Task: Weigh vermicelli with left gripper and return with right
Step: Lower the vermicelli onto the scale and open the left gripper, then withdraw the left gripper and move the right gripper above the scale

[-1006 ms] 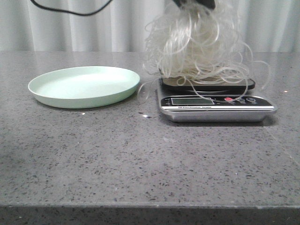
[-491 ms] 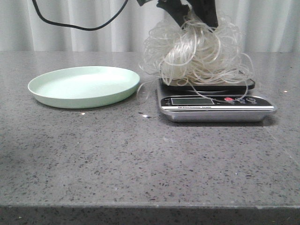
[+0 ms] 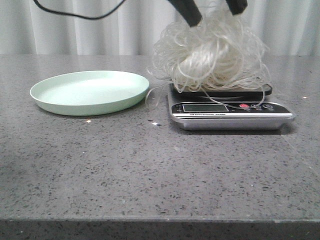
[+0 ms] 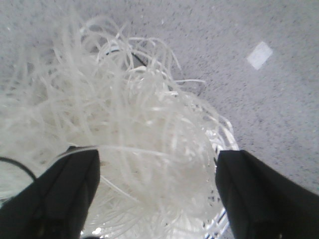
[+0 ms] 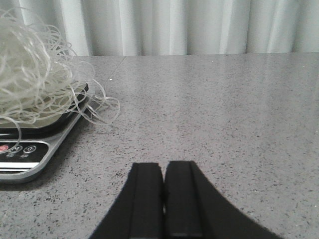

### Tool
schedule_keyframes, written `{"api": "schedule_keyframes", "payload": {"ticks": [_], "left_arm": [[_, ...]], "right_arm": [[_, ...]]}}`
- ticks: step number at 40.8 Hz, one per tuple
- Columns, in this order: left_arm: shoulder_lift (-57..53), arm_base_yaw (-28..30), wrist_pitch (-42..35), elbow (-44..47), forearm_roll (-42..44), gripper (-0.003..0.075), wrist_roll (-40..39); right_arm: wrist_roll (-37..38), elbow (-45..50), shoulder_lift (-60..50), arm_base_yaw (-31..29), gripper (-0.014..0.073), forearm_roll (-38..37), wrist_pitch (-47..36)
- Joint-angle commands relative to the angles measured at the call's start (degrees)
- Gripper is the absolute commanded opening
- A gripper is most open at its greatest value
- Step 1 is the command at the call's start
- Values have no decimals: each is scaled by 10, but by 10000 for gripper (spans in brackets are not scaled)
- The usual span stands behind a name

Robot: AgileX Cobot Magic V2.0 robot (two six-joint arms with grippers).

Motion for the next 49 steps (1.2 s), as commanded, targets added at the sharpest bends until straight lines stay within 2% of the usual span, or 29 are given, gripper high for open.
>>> {"api": "schedule_keyframes", "payload": {"ticks": [1, 8, 11, 21, 24, 27, 33, 40, 42, 49], "left_arm": [[-61, -2, 2, -28, -18, 553, 1], [-100, -2, 2, -52, -8, 553, 1], [-121, -2, 2, -57, 22, 552, 1], [-193, -2, 3, -54, 195, 541, -24], [-218, -2, 3, -41, 241, 508, -35], [-248, -2, 3, -11, 291, 432, -42], [-314, 0, -11, 87, 373, 286, -74], [-413, 0, -100, 250, 429, 160, -124], [-450, 2, -131, 304, 434, 134, -139], [-573, 32, -246, 511, 429, 137, -172]], "right_arm": [[-1, -5, -9, -2, 150, 2, -43], [-1, -5, -9, -2, 150, 2, -55], [-1, -5, -9, -2, 150, 2, -64], [-1, -5, -9, -2, 150, 2, -78], [-1, -5, -9, -2, 150, 2, -83], [-1, -5, -9, -2, 150, 2, -90], [-1, -5, -9, -2, 150, 3, -98], [-1, -5, -9, -2, 150, 17, -113], [-1, -5, -9, -2, 150, 28, -119], [-1, -7, -9, -2, 150, 57, -123]]}}
